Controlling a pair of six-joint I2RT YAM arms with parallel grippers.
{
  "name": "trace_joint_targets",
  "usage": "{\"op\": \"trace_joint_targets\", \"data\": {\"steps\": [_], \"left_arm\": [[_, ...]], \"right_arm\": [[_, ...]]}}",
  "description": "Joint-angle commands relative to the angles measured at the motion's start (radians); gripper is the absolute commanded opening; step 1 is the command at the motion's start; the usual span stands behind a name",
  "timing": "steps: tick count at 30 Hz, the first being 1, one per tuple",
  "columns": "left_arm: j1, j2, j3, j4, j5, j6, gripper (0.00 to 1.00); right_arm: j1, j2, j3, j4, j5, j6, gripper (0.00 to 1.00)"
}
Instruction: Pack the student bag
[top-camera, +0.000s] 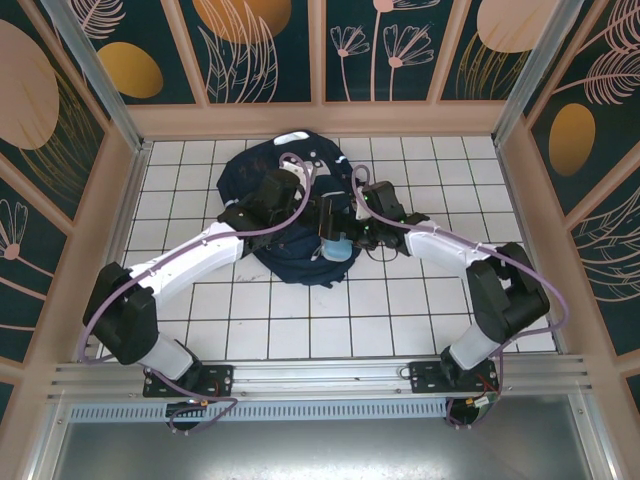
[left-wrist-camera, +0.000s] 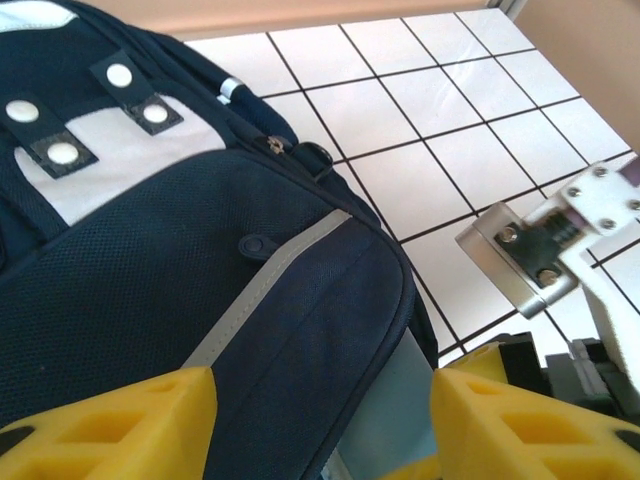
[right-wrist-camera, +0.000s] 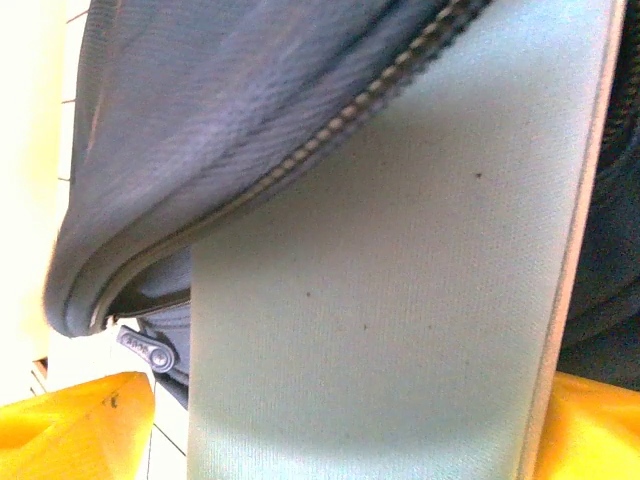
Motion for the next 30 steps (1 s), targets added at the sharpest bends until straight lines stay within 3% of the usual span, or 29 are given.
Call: {"op": "trace_joint_targets", "data": {"steps": [1, 9, 17, 22, 30], "left_arm": [[0.005, 0.008, 0.036, 0.001, -0.006, -0.026, 0.63], [0.006, -0.014, 0.034, -0.038, -0.034, -0.034, 0.65], [0.005, -0.006, 0.017, -0.070, 0.051, -0.107, 0.57], [0.004, 0.003, 0.001, -0.119, -0.027, 0.000, 0.57], [0.004, 0.054, 0.000, -0.205, -0.013, 0.160, 0.60]], "right_arm": [[0.000, -0.055, -0.044, 0.046, -0.041, 0.001, 0.93], [-0.115, -0.216, -0.220, 0.176, -0.117, 0.116, 0.96], [-0.148, -0.263, -0.338, 0.357, -0.169, 0.292, 0.89], [-0.143, -0.198, -0.352, 0.462, -0.228, 0.344, 0.85], [-0.137, -0.112, -0.328, 0.482, -0.247, 0.348, 0.78]]}}
